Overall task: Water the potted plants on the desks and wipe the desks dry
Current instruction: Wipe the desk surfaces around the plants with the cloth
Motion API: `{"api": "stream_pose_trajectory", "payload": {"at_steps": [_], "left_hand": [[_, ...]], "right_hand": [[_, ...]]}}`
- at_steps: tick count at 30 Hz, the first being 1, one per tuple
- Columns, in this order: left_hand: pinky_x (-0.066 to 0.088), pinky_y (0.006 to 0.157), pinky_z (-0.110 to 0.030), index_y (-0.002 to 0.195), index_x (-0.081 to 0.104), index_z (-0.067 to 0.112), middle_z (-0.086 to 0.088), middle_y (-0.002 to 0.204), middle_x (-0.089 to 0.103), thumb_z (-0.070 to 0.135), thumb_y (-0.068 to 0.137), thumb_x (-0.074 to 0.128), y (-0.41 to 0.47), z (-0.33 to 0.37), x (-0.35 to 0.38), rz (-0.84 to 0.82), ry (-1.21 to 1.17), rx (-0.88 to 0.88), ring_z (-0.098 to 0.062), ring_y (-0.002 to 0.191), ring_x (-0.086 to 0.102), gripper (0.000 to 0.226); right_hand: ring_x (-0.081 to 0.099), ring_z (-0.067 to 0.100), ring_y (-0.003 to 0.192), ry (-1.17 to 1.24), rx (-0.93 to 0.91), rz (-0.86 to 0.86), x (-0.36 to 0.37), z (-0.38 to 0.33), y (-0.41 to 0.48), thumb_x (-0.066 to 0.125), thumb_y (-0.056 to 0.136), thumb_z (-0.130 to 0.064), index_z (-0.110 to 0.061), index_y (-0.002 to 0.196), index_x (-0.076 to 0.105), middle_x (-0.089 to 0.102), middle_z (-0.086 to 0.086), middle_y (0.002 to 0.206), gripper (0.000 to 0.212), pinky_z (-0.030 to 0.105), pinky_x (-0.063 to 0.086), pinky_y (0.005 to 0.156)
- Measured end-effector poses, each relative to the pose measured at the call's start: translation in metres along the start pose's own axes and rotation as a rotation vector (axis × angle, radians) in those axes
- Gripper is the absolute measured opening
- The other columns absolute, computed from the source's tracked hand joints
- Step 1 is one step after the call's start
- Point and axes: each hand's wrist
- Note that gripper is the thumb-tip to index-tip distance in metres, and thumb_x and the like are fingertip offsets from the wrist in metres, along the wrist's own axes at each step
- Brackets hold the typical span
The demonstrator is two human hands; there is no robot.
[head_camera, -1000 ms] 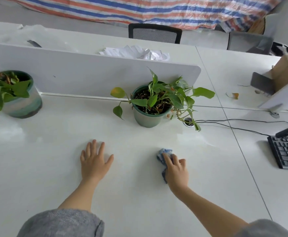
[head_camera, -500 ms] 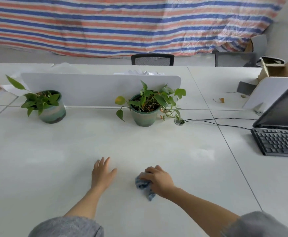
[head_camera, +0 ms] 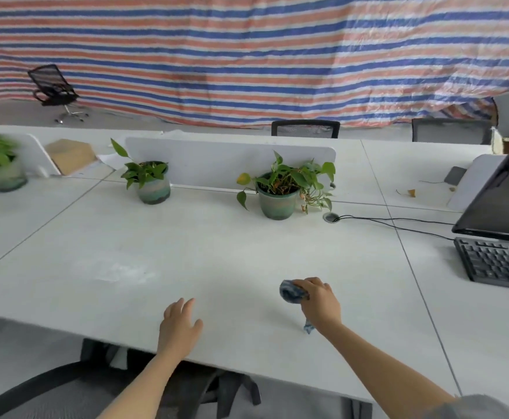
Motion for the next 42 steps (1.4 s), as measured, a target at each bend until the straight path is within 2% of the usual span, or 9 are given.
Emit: {"api": "stream_pose_trajectory", "payload": {"at_steps": [5, 9, 18, 27, 34, 36, 38, 40, 42], "left_hand": [[0.028, 0.113, -0.038, 0.147, 0.023, 0.017, -0.006, 0.156, 0.019, 0.029, 0.096, 0.041, -0.034, -0.055, -0.032, 0.086, 0.019, -0.103, -0.024, 0.145, 0.012, 0.056], [0.028, 0.114, -0.04, 0.146, 0.026, 0.015, -0.008, 0.156, 0.021, 0.028, 0.096, 0.043, -0.056, -0.091, -0.053, 0.138, -0.019, -0.182, -0.026, 0.145, 0.013, 0.055], [0.028, 0.113, -0.038, 0.142, 0.036, 0.014, -0.007, 0.153, 0.026, 0.026, 0.096, 0.043, -0.078, -0.182, -0.098, 0.232, -0.125, -0.254, -0.023, 0.143, 0.019, 0.047], [0.028, 0.112, -0.036, 0.131, 0.052, 0.014, -0.009, 0.152, 0.03, 0.022, 0.095, 0.045, -0.07, -0.34, -0.165, 0.272, -0.115, -0.297, -0.025, 0.14, 0.025, 0.037], [0.029, 0.111, -0.034, 0.132, 0.05, 0.016, -0.006, 0.152, 0.03, 0.024, 0.096, 0.043, -0.023, -0.395, -0.196, 0.207, -0.131, -0.239, -0.023, 0.14, 0.026, 0.037], [0.031, 0.11, -0.032, 0.129, 0.052, 0.015, -0.005, 0.15, 0.034, 0.024, 0.096, 0.043, 0.003, -0.397, -0.2, 0.211, -0.143, -0.172, -0.021, 0.139, 0.029, 0.036], [0.028, 0.112, -0.031, 0.129, 0.053, 0.016, -0.006, 0.149, 0.035, 0.025, 0.096, 0.042, 0.034, -0.398, -0.205, 0.206, -0.141, -0.13, -0.02, 0.14, 0.028, 0.036], [0.025, 0.113, -0.031, 0.131, 0.051, 0.016, -0.008, 0.151, 0.031, 0.025, 0.097, 0.041, 0.057, -0.397, -0.208, 0.187, -0.139, -0.123, -0.021, 0.141, 0.024, 0.037], [0.029, 0.112, -0.031, 0.131, 0.05, 0.017, -0.007, 0.152, 0.03, 0.025, 0.096, 0.041, 0.082, -0.401, -0.212, 0.168, -0.131, -0.113, -0.021, 0.141, 0.022, 0.037]], "right_hand": [[0.04, 0.019, 0.116, 0.011, -0.114, -0.088, 0.02, -0.037, -0.017, 0.029, 0.083, 0.001, -0.032, 0.124, 0.055, 0.052, -0.008, 0.126, 0.059, 0.029, 0.043, 0.069], [0.041, 0.02, 0.115, 0.008, -0.22, -0.152, 0.044, -0.071, -0.029, 0.029, 0.081, 0.002, -0.031, 0.124, 0.055, 0.052, -0.007, 0.126, 0.06, 0.033, 0.048, 0.076], [0.041, 0.019, 0.116, -0.037, -0.425, -0.25, 0.116, -0.178, -0.041, 0.03, 0.084, -0.001, -0.033, 0.125, 0.054, 0.052, -0.008, 0.127, 0.057, 0.028, 0.043, 0.078], [0.041, 0.018, 0.116, -0.045, -0.444, -0.269, 0.213, -0.316, -0.056, 0.031, 0.085, -0.001, -0.033, 0.125, 0.055, 0.051, -0.007, 0.129, 0.056, 0.027, 0.044, 0.081], [0.05, 0.021, 0.106, 0.064, -0.295, -0.181, 0.243, -0.365, -0.043, 0.032, 0.084, 0.0, -0.03, 0.12, 0.059, 0.056, -0.004, 0.124, 0.054, 0.027, 0.043, 0.073], [0.053, 0.022, 0.09, 0.276, -0.124, -0.154, 0.242, -0.377, -0.026, 0.034, 0.086, 0.0, -0.02, 0.119, 0.06, 0.062, 0.004, 0.115, 0.046, 0.028, 0.042, 0.07], [0.052, 0.026, 0.074, 0.591, 0.091, -0.132, 0.24, -0.395, -0.002, 0.038, 0.089, -0.003, -0.01, 0.117, 0.06, 0.064, 0.011, 0.092, 0.036, 0.03, 0.04, 0.065], [0.053, 0.027, 0.074, 0.771, 0.222, -0.135, 0.238, -0.41, 0.019, 0.039, 0.089, -0.003, -0.009, 0.12, 0.056, 0.06, 0.009, 0.082, 0.037, 0.031, 0.042, 0.061], [0.052, 0.028, 0.083, 0.857, 0.295, -0.169, 0.243, -0.426, 0.042, 0.038, 0.088, -0.001, -0.011, 0.128, 0.048, 0.057, 0.01, 0.091, 0.042, 0.033, 0.045, 0.064]]}}
Point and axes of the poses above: each hand's wrist, its own y-axis towards the middle knuckle, its own x-axis out of the palm, z = x × y
